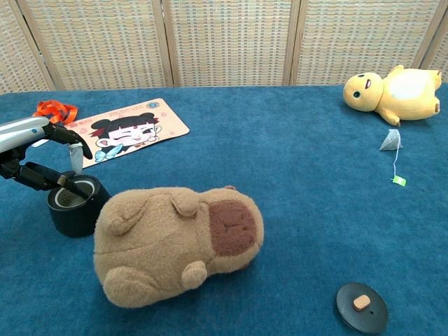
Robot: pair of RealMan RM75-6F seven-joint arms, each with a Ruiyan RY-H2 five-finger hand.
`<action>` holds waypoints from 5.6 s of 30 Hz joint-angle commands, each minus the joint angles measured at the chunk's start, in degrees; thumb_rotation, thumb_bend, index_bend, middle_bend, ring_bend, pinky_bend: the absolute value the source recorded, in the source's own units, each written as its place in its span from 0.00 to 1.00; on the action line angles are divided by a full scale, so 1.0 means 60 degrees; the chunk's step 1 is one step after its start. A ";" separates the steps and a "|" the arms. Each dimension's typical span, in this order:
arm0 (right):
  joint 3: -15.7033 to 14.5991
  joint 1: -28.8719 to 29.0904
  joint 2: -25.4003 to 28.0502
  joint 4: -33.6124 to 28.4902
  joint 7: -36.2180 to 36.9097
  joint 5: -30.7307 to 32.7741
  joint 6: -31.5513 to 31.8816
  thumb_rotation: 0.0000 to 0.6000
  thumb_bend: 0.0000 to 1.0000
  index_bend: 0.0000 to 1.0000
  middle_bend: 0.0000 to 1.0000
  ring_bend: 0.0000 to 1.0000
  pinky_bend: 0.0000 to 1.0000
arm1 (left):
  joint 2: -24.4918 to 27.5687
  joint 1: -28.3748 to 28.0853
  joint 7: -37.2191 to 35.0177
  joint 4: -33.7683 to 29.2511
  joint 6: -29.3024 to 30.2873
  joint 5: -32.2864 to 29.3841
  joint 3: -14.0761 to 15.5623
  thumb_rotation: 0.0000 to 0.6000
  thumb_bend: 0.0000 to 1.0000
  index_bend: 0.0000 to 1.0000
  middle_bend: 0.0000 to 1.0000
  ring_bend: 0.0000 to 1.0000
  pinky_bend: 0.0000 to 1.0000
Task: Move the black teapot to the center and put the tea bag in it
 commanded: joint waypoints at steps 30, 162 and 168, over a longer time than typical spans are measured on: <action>-0.0031 -0.0030 0.0009 -0.0015 0.0057 -0.0099 0.0028 1.00 0.38 0.00 0.02 0.00 0.02 | 0.0642 -0.0177 -0.0635 -0.0376 0.0902 0.0547 -0.0621 1.00 0.47 0.78 0.38 0.22 0.00; -0.0319 -0.0407 0.0251 -0.0665 -0.0448 0.0033 0.0069 1.00 0.38 0.00 0.03 0.00 0.02 | -0.5324 -0.7778 0.0933 0.6426 -0.2844 -0.0211 -0.1768 1.00 0.47 0.55 0.25 0.14 0.00; -0.0305 -0.0411 0.0260 -0.0668 -0.0447 0.0053 0.0068 1.00 0.38 0.00 0.03 0.00 0.02 | -0.5262 -0.7707 0.1069 0.6327 -0.2850 -0.0312 -0.1790 1.00 0.47 0.53 0.24 0.14 0.00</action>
